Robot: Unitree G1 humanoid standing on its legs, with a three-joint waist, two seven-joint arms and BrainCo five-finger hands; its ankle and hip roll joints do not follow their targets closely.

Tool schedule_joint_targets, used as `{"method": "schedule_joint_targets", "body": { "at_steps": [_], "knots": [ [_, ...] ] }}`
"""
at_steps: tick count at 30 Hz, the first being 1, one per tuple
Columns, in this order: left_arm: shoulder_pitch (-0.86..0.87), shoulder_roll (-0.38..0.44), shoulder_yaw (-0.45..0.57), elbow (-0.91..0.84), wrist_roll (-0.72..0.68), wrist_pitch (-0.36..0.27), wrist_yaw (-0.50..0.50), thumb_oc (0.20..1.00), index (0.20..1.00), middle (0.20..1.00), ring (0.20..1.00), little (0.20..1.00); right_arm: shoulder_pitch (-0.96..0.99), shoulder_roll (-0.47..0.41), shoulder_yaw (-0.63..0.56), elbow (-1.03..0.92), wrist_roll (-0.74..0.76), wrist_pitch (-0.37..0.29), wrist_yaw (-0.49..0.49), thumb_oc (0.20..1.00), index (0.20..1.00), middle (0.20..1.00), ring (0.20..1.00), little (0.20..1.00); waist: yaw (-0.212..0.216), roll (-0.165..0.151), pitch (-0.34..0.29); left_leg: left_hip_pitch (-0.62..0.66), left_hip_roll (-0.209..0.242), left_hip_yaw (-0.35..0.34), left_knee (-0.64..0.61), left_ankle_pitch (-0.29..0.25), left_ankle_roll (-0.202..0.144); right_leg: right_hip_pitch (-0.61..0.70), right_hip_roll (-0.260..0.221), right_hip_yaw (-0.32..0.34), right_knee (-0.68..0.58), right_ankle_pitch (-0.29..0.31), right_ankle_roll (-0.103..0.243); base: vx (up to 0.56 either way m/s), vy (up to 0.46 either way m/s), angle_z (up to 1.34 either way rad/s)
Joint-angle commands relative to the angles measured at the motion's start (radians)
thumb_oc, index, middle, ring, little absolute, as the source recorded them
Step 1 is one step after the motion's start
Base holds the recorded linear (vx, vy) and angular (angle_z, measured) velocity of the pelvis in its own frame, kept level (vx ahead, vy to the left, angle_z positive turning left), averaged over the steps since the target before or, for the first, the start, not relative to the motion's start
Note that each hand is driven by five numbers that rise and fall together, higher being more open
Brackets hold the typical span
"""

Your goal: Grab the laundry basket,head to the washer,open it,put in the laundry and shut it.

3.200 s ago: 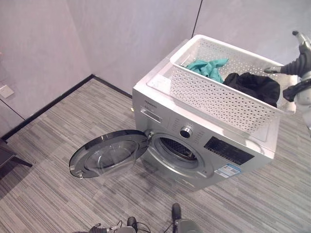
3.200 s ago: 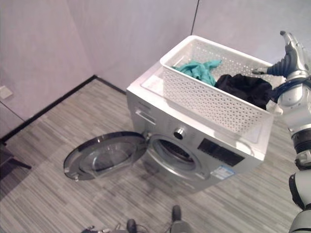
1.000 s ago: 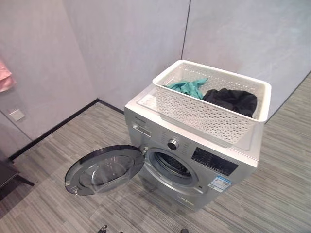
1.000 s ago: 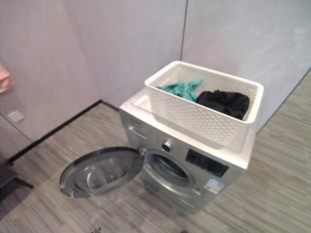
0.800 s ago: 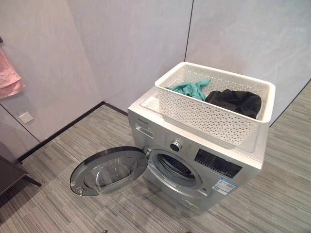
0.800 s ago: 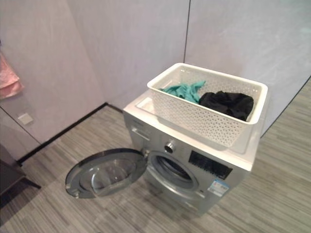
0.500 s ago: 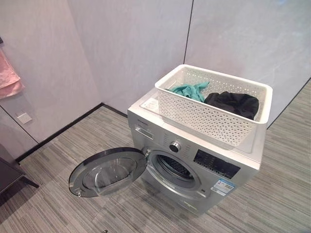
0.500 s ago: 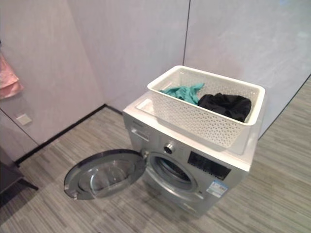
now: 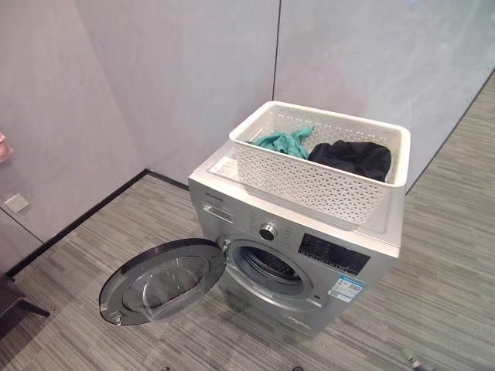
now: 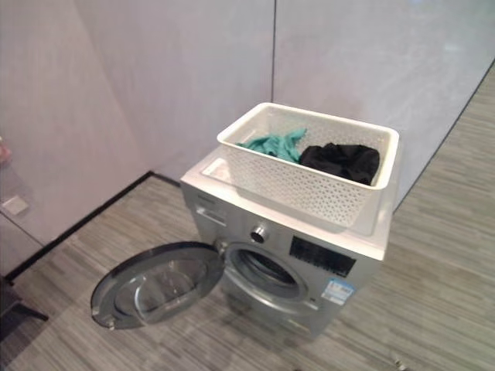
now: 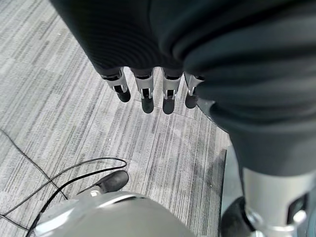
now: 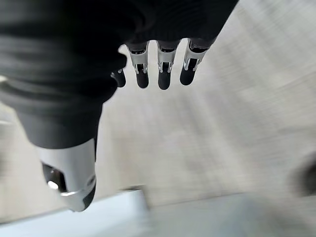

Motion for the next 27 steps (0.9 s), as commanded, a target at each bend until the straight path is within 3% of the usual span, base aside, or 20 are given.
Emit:
{"method": "schedule_joint_targets", "body": {
  "at_steps": [1,2,6,9,12,15,16,17,18,20,22,23,24,26,27],
  "knots": [
    [-0.047,0.002,0.041,0.037,-0.006,-0.012,0.008,1.0,1.0,1.0,1.0,1.0,-0.058,-0.046,-0.075,-0.123,-0.044,-0.093,-0.117,1.0,1.0,1.0,1.0,1.0,-0.016,-0.025,0.018,-0.028,-0.039,-0.025,0.011,-0.046,0.027,0.006,-0.042,-0.11,0.011,-0.079,0.045,0.0,0.049,-0.18],
    [-0.053,-0.003,0.048,0.025,0.001,-0.002,0.011,1.0,1.0,1.0,1.0,1.0,-0.031,-0.044,-0.099,-0.36,-0.137,-0.088,-0.155,1.0,1.0,1.0,1.0,1.0,-0.023,-0.025,0.019,-0.027,-0.041,-0.019,0.011,-0.049,0.03,0.003,-0.041,-0.105,0.011,-0.075,0.046,0.0,0.036,-0.08],
    [-0.061,-0.006,0.054,0.017,0.031,0.003,0.021,1.0,1.0,1.0,1.0,1.0,-0.042,-0.115,-0.169,-0.667,-0.356,-0.087,-0.235,1.0,1.0,1.0,1.0,1.0,-0.027,-0.03,0.015,-0.019,-0.042,-0.011,0.011,-0.055,0.033,0.003,-0.041,-0.098,0.011,-0.075,0.047,0.01,0.017,-0.09],
    [-0.063,-0.003,0.058,0.013,0.044,0.007,0.021,1.0,1.0,1.0,1.0,1.0,-0.066,-0.174,-0.212,-0.777,-0.48,-0.057,-0.27,1.0,1.0,1.0,1.0,1.0,-0.018,-0.035,0.011,-0.015,-0.041,-0.012,0.011,-0.057,0.034,0.005,-0.04,-0.098,0.011,-0.076,0.047,0.02,0.0,-0.08],
    [-0.057,0.008,0.049,-0.01,0.078,0.008,0.012,1.0,1.0,1.0,1.0,1.0,-0.122,-0.364,-0.312,-0.924,-0.685,0.01,-0.285,1.0,1.0,1.0,1.0,1.0,-0.002,-0.041,0.007,-0.009,-0.036,-0.022,0.011,-0.062,0.033,0.016,-0.037,-0.107,0.011,-0.083,0.048,0.03,-0.005,0.01],
    [-0.05,0.026,0.019,-0.017,0.105,0.005,0.001,1.0,1.0,1.0,1.0,1.0,-0.2,-0.574,-0.309,-0.851,-0.771,0.071,-0.273,1.0,1.0,1.0,1.0,1.0,0.022,-0.057,0.0,-0.013,-0.034,-0.032,0.011,-0.06,0.03,0.019,-0.037,-0.116,0.011,-0.083,0.047,0.0,0.0,0.0],
    [-0.048,0.031,0.009,-0.02,0.105,0.006,-0.002,1.0,1.0,1.0,1.0,1.0,-0.242,-0.646,-0.278,-0.807,-0.775,0.089,-0.247,1.0,1.0,1.0,1.0,1.0,0.031,-0.061,0.0,-0.014,-0.033,-0.034,0.011,-0.058,0.029,0.019,-0.036,-0.119,0.011,-0.084,0.047,-0.02,-0.032,-0.04],
    [-0.047,0.037,-0.007,-0.016,0.096,0.01,-0.011,1.0,1.0,1.0,1.0,1.0,-0.339,-0.773,-0.186,-0.711,-0.775,0.128,-0.184,1.0,1.0,1.0,1.0,1.0,0.044,-0.072,0.0,-0.014,-0.03,-0.036,0.011,-0.054,0.026,0.02,-0.034,-0.123,0.011,-0.082,0.046,-0.02,-0.028,-0.04],
    [-0.047,0.034,-0.002,-0.016,0.095,0.01,-0.011,1.0,1.0,1.0,1.0,1.0,-0.36,-0.782,-0.168,-0.698,-0.773,0.126,-0.184,1.0,1.0,1.0,1.0,1.0,0.04,-0.069,0.001,-0.013,-0.03,-0.035,0.011,-0.054,0.026,0.019,-0.034,-0.122,0.011,-0.082,0.046,0.0,0.0,0.0],
    [-0.047,0.042,-0.018,-0.007,0.078,0.015,-0.021,1.0,1.0,1.0,1.0,1.0,-0.483,-0.886,-0.032,-0.599,-0.789,0.173,-0.078,1.0,1.0,1.0,1.0,1.0,0.053,-0.084,0.002,-0.014,-0.026,-0.036,0.011,-0.05,0.022,0.02,-0.031,-0.127,0.011,-0.081,0.042,-0.01,-0.009,0.02],
    [-0.046,0.04,-0.022,-0.009,0.066,0.016,-0.029,1.0,1.0,1.0,1.0,1.0,-0.581,-0.927,0.065,-0.544,-0.8,0.188,-0.046,1.0,1.0,1.0,1.0,1.0,0.052,-0.084,0.004,-0.014,-0.025,-0.035,0.011,-0.048,0.021,0.021,-0.029,-0.126,0.011,-0.081,0.041,0.0,-0.006,0.02],
    [-0.043,0.043,-0.041,-0.014,0.041,0.018,-0.047,1.0,1.0,1.0,1.0,1.0,-0.754,-0.985,0.251,-0.417,-0.851,0.222,0.048,1.0,1.0,1.0,1.0,1.0,0.064,-0.096,0.009,-0.016,-0.023,-0.038,0.011,-0.042,0.018,0.023,-0.026,-0.129,0.011,-0.082,0.038,-0.02,-0.014,-0.05],
    [-0.042,0.04,-0.035,-0.014,0.041,0.018,-0.047,1.0,1.0,1.0,1.0,1.0,-0.781,-0.985,0.278,-0.409,-0.851,0.222,0.046,1.0,1.0,1.0,1.0,1.0,0.057,-0.093,0.009,-0.016,-0.023,-0.037,0.011,-0.042,0.018,0.023,-0.026,-0.129,0.011,-0.082,0.038,-0.02,-0.025,-0.08],
    [-0.045,0.035,-0.064,-0.009,0.02,0.018,-0.07,1.0,1.0,1.0,1.0,1.0,-1.058,-0.971,0.585,-0.185,-0.913,0.231,0.143,1.0,1.0,1.0,1.0,1.0,0.07,-0.107,0.011,-0.025,-0.017,-0.045,0.011,-0.033,0.013,0.028,-0.022,-0.137,0.011,-0.088,0.031,0.0,-0.013,0.02],
    [-0.044,0.029,-0.058,-0.009,0.019,0.018,-0.07,1.0,1.0,1.0,1.0,1.0,-1.093,-0.968,0.619,-0.172,-0.911,0.228,0.142,1.0,1.0,1.0,1.0,1.0,0.063,-0.102,0.011,-0.025,-0.017,-0.045,0.011,-0.033,0.013,0.028,-0.022,-0.137,0.011,-0.089,0.031,0.0,-0.022,0.07]
  ]
}}
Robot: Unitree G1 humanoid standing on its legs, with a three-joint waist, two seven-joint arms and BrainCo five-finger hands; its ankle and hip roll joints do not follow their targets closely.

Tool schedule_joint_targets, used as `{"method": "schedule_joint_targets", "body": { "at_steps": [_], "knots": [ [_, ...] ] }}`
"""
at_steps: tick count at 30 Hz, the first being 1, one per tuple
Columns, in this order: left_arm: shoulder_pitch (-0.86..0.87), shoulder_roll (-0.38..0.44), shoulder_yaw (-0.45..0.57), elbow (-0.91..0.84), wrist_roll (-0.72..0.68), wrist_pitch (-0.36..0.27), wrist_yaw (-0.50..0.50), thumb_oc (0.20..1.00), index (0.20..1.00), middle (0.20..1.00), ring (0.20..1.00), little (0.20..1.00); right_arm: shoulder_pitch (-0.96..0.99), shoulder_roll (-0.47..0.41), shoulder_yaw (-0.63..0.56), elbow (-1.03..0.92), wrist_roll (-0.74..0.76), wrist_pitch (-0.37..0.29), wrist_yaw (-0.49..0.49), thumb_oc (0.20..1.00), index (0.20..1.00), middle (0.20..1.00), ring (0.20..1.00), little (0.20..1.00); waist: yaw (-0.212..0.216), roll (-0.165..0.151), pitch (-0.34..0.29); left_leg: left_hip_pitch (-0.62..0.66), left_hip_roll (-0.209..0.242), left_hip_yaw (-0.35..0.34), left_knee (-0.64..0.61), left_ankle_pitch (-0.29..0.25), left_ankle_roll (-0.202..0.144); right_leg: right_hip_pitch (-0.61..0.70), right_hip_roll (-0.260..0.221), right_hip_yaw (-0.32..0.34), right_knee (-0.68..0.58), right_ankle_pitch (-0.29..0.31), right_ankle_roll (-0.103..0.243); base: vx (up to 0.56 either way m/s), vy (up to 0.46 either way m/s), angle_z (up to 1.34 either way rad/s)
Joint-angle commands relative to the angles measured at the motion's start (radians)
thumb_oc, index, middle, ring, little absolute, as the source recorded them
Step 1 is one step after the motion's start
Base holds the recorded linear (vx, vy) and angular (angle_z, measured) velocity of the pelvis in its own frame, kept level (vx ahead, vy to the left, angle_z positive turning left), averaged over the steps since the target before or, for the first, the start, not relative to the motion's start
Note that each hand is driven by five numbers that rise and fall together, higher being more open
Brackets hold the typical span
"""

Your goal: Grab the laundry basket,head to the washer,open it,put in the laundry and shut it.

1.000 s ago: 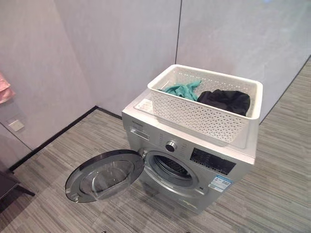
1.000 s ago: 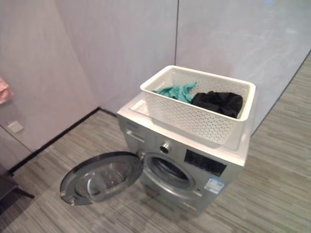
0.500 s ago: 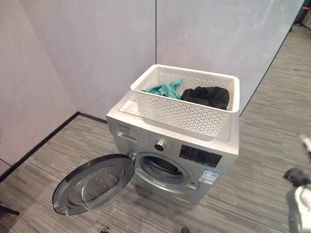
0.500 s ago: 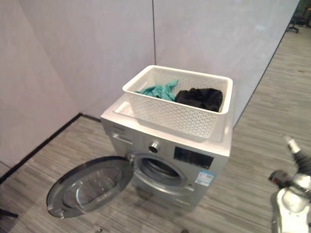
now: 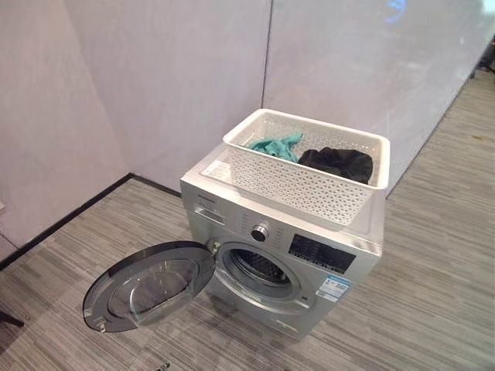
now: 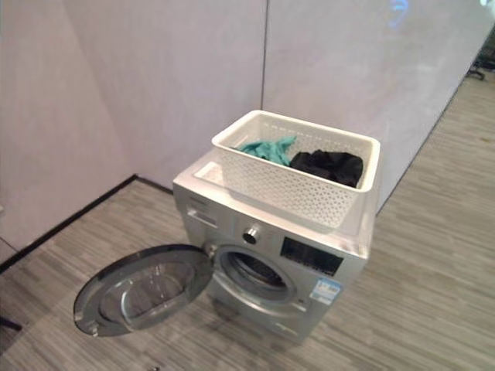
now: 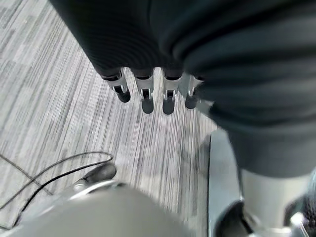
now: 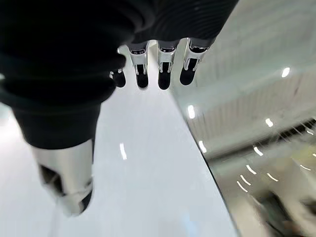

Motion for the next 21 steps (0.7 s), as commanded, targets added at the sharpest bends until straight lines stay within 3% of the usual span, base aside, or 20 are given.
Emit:
{"method": "schedule_joint_targets", "body": {
  "at_steps": [1,6,10,21],
  "knots": [
    [-0.046,-0.012,0.001,0.062,-0.024,-0.015,-0.023,1.0,1.0,1.0,1.0,1.0,-0.092,0.005,0.069,0.105,-0.047,0.009,0.088,1.0,1.0,1.0,1.0,1.0,0.019,-0.034,0.033,-0.04,-0.021,-0.072,0.007,-0.039,0.022,0.027,-0.023,-0.135,0.012,-0.117,0.024,0.0,0.0,0.0],
    [-0.034,-0.02,-0.001,0.067,-0.037,-0.017,-0.045,1.0,1.0,1.0,1.0,1.0,-0.172,0.017,0.248,0.202,-0.019,-0.033,0.205,1.0,1.0,1.0,1.0,1.0,0.024,-0.042,0.039,-0.06,-0.009,-0.09,0.007,-0.026,0.009,0.025,-0.015,-0.15,0.012,-0.127,0.019,-0.01,-0.039,0.13],
    [-0.022,-0.028,0.001,0.072,-0.047,-0.022,-0.059,1.0,1.0,1.0,1.0,1.0,-0.153,0.014,0.323,0.227,-0.022,-0.063,0.261,1.0,1.0,1.0,1.0,1.0,0.028,-0.046,0.044,-0.074,0.0,-0.099,0.007,-0.016,0.0,0.023,-0.009,-0.16,0.012,-0.134,0.015,-0.01,-0.037,0.07],
    [-0.018,-0.022,0.014,0.081,-0.09,-0.031,-0.061,1.0,1.0,1.0,1.0,1.0,-0.248,0.056,0.443,0.28,-0.008,-0.085,0.282,1.0,1.0,1.0,1.0,1.0,0.044,-0.053,0.047,-0.085,0.019,-0.113,0.007,-0.002,-0.016,0.027,0.011,-0.172,0.012,-0.152,0.005,0.0,-0.024,0.0]
  ]
}}
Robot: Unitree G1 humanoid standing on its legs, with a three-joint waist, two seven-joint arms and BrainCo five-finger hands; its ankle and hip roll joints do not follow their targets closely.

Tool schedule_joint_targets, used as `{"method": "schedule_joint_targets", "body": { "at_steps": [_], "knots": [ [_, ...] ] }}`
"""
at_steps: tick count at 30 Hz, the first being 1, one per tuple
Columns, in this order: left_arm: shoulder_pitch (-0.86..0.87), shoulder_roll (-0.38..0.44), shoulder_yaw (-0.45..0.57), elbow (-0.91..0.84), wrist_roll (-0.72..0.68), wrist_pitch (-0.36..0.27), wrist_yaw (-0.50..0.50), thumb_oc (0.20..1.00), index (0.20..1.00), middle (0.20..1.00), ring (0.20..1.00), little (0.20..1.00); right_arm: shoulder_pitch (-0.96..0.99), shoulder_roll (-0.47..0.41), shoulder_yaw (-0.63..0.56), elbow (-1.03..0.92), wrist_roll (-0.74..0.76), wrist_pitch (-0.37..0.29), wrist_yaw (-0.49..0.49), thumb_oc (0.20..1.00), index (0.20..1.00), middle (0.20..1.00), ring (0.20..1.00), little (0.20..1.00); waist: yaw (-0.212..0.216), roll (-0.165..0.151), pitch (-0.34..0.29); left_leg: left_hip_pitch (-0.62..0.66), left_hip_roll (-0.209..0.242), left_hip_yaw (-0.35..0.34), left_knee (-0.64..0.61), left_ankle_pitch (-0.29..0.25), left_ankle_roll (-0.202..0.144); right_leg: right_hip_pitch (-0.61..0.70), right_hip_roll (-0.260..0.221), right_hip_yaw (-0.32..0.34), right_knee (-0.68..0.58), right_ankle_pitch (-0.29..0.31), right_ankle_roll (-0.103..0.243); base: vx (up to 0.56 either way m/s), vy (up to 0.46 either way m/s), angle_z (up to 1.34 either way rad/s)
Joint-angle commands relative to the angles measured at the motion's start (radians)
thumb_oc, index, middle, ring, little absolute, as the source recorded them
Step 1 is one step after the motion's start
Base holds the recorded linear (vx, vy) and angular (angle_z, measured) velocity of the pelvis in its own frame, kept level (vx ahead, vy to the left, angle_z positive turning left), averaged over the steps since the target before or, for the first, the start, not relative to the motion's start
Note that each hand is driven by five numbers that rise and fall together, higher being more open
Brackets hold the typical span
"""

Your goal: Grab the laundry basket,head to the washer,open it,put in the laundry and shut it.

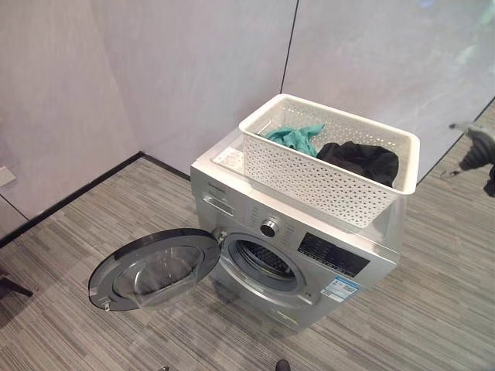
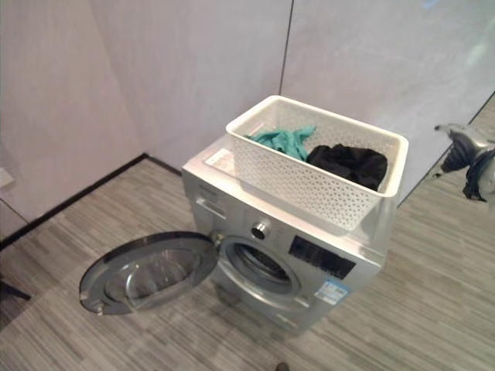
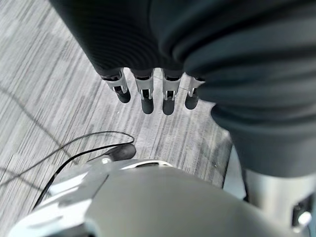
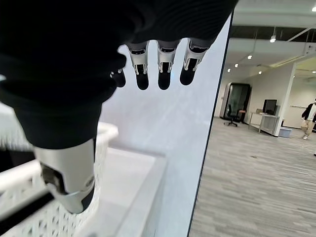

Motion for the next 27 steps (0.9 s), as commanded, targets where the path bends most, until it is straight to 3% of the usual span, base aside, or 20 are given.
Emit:
{"method": "schedule_joint_targets", "body": {
  "at_steps": [1,12,27],
  "knots": [
    [-0.033,-0.023,-0.033,0.043,-0.009,-0.021,-0.015,1.0,1.0,1.0,1.0,1.0,-0.166,-0.002,0.038,0.037,-0.001,-0.005,-0.025,1.0,1.0,1.0,1.0,1.0,0.02,-0.043,0.009,-0.046,-0.006,-0.078,0.006,-0.013,-0.013,0.044,-0.007,-0.123,0.012,-0.151,0.014,0.0,0.0,0.0],
    [-0.039,-0.029,-0.048,0.045,-0.032,-0.028,-0.015,1.0,1.0,1.0,1.0,1.0,-0.291,0.015,0.061,-0.02,0.116,-0.014,-0.05,1.0,1.0,1.0,1.0,1.0,0.022,-0.055,0.005,-0.04,0.005,-0.083,0.006,-0.011,-0.018,0.059,0.008,-0.13,0.012,-0.16,0.005,0.0,-0.01,0.01],
    [-0.016,-0.029,-0.046,0.041,-0.057,-0.026,-0.023,1.0,1.0,1.0,1.0,1.0,-0.223,0.161,0.092,0.042,0.118,-0.003,0.017,1.0,1.0,1.0,1.0,1.0,0.045,-0.057,0.031,-0.049,0.003,-0.097,0.006,-0.004,-0.018,0.058,0.009,-0.145,0.012,-0.161,0.001,0.0,-0.002,0.0]
  ]
}}
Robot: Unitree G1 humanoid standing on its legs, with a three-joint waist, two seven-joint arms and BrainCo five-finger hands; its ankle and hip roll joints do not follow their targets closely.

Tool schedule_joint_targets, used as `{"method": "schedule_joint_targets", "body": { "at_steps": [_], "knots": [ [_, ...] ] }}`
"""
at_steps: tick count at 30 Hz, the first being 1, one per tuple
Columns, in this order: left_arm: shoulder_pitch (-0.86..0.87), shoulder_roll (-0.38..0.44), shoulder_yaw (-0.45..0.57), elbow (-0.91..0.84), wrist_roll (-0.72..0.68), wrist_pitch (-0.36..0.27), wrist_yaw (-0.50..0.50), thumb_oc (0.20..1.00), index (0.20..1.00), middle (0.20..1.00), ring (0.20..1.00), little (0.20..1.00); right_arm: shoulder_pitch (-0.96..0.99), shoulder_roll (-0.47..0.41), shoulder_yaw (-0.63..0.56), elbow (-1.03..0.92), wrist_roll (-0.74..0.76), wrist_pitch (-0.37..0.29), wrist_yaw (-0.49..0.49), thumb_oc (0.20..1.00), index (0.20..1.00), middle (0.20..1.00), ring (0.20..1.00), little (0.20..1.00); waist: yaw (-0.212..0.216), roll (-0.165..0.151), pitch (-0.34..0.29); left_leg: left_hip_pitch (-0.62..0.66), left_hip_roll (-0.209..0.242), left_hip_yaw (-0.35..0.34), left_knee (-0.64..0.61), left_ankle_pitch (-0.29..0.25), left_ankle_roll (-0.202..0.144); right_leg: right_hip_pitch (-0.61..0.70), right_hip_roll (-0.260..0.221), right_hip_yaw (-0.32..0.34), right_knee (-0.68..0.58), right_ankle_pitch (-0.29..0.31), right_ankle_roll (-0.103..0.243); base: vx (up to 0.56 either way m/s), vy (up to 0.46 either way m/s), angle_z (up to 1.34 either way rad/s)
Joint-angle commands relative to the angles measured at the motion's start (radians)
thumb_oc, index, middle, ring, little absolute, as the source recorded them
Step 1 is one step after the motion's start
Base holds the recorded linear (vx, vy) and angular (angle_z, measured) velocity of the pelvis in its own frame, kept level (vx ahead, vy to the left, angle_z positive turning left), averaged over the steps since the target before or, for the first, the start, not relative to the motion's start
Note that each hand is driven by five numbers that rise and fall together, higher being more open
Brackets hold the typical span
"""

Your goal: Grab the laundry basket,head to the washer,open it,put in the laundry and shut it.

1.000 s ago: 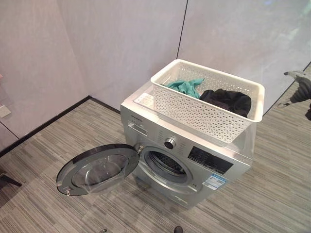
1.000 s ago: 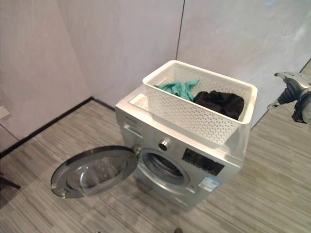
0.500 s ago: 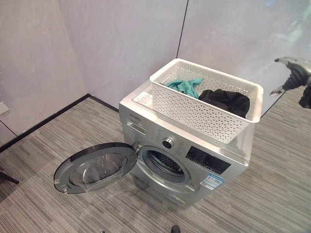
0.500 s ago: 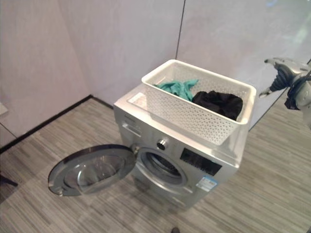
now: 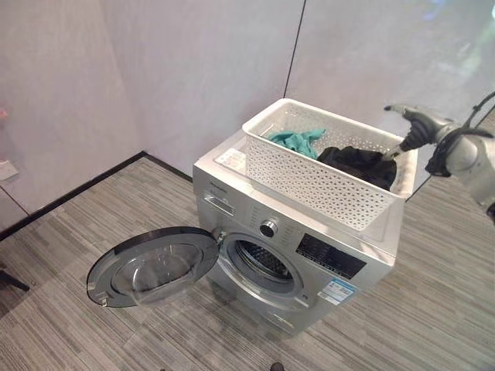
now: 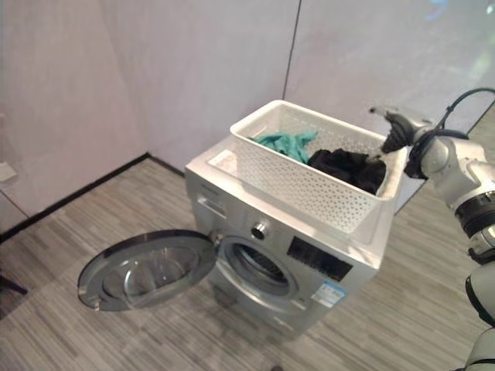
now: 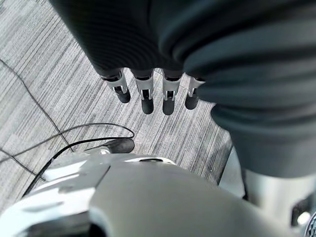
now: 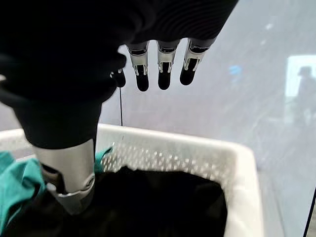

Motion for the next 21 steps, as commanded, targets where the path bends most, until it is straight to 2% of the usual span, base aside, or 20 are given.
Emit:
{"method": "schedule_joint_targets", "body": {
  "at_steps": [1,7,13,21],
  "knots": [
    [-0.029,-0.028,-0.044,0.04,-0.001,-0.01,-0.022,1.0,1.0,1.0,1.0,1.0,-0.091,-0.031,0.015,0.065,0.037,0.012,-0.02,1.0,1.0,1.0,1.0,1.0,0.022,-0.037,0.049,-0.052,-0.009,-0.082,0.006,-0.013,-0.004,0.052,-0.005,-0.136,0.012,-0.166,0.018,-0.01,-0.02,0.06],
    [-0.024,-0.016,-0.04,0.035,-0.013,-0.014,-0.025,1.0,1.0,1.0,1.0,1.0,-0.095,-0.052,0.042,0.109,0.068,0.013,0.003,1.0,1.0,1.0,1.0,1.0,0.033,-0.036,0.076,-0.086,-0.01,-0.105,0.006,0.004,-0.007,0.029,-0.006,-0.149,0.012,-0.163,0.017,-0.02,-0.019,0.12],
    [-0.02,-0.008,-0.046,0.02,-0.02,-0.018,-0.033,1.0,1.0,1.0,1.0,1.0,-0.081,-0.067,0.101,0.162,0.036,0.014,0.061,1.0,1.0,1.0,1.0,1.0,0.041,-0.037,0.092,-0.108,-0.011,-0.126,0.006,0.012,-0.011,0.018,-0.003,-0.166,0.012,-0.164,0.014,-0.01,-0.018,0.09],
    [-0.045,-0.001,-0.071,-0.026,-0.047,-0.034,-0.027,1.0,1.0,1.0,1.0,1.0,-0.055,-0.036,0.112,0.19,0.054,0.015,0.086,1.0,1.0,1.0,1.0,1.0,0.053,-0.031,0.13,-0.144,-0.013,-0.142,0.006,0.029,-0.013,-0.01,-0.003,-0.172,0.012,-0.158,0.015,-0.02,-0.014,0.03]
  ]
}}
